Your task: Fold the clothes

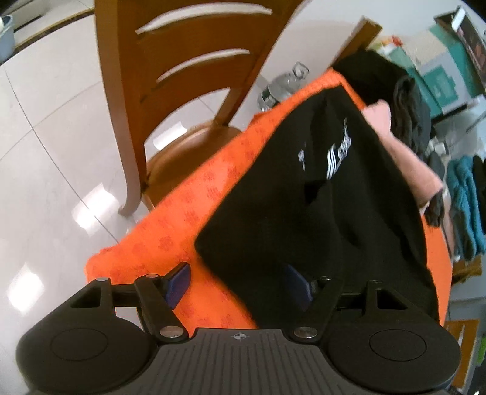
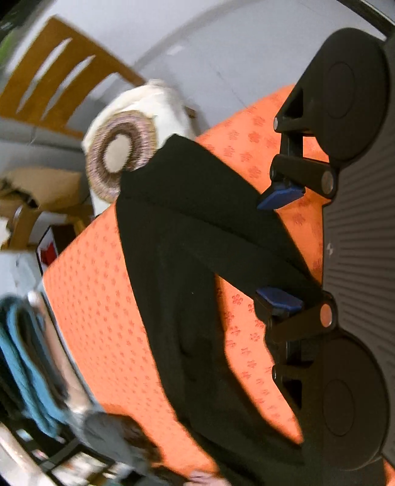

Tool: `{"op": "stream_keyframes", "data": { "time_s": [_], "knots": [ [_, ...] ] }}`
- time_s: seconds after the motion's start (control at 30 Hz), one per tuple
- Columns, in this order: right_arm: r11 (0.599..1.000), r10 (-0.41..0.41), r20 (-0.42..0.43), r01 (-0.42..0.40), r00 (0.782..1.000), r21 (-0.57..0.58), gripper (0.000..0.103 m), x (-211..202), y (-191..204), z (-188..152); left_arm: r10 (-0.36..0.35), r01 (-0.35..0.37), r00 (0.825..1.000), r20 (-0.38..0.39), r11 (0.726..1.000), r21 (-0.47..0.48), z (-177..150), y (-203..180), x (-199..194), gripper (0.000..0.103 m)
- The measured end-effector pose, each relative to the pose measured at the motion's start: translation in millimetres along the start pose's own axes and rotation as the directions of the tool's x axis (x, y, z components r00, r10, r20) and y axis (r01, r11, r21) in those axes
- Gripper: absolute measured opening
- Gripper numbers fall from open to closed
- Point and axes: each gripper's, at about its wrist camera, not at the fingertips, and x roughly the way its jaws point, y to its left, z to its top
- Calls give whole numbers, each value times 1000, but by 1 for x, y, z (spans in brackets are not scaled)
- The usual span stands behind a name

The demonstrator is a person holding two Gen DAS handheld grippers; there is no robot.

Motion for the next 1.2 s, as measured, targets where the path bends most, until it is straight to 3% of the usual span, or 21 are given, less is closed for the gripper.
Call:
{"op": "stream_keyframes", "data": {
  "time_s": [0.17,0.2,0.27,0.3,0.33,0.37,0.47,0.7,0.97,1.07,1.2],
  "knots": [
    [976,65,-14,-61,998,207,64,17,-14,0,14,-15,1000,15,998,60,-4,-12,4,68],
    [970,74,-16,-68,997,232,64,21,-15,-1,30,-32,999,26,997,70,-5,-14,3,59],
    [967,79,-12,-74,997,243,62,27,-14,-2,46,-49,998,45,996,77,-6,-15,1,28],
    [966,82,-9,-77,997,249,51,30,-13,-3,40,-43,998,51,996,72,-6,-14,0,7],
    [964,89,0,-86,996,251,22,31,-13,-3,33,-37,998,57,997,68,-5,-13,-2,7],
    [963,95,9,-94,995,251,11,29,-13,-4,27,-31,998,64,998,63,-5,-13,-4,6],
    [966,102,51,-111,994,232,5,13,-15,-6,14,-20,995,98,998,64,-4,-14,-12,6],
    [959,34,112,-64,993,276,1,-33,-39,-36,33,-40,993,115,997,65,-2,-20,-17,6],
    [972,0,-29,7,1000,233,2,-41,-58,-89,64,-69,989,132,997,39,9,-20,-30,6],
    [979,-52,24,47,998,196,6,-48,-64,-80,76,-80,988,138,997,23,14,-19,-36,6],
    [980,-105,113,84,988,182,33,-47,-74,-58,92,-90,987,134,996,-22,13,-20,-38,6]
  ]
}}
